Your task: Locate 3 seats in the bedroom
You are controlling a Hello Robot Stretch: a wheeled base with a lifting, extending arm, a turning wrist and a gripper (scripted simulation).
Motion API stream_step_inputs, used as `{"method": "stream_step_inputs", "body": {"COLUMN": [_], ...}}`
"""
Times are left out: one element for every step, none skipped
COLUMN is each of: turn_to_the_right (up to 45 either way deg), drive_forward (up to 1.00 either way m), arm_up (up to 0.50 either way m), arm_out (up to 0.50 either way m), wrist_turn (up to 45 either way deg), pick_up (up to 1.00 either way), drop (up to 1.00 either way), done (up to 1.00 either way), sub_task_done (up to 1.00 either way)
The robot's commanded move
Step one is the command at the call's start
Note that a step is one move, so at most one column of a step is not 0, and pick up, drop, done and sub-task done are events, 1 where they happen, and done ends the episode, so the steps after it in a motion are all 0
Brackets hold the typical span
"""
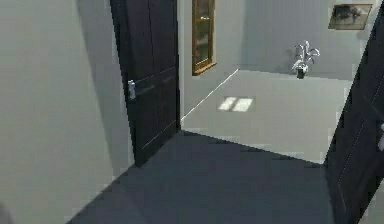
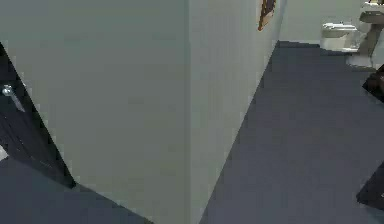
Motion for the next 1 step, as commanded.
{"method": "stream_step_inputs", "body": {"turn_to_the_right": [24.0], "drive_forward": [0.0], "arm_up": [0.0], "arm_out": [0.0], "wrist_turn": [0.0], "pick_up": [0.0], "drop": [0.0], "done": [0.0], "sub_task_done": [0.0]}}
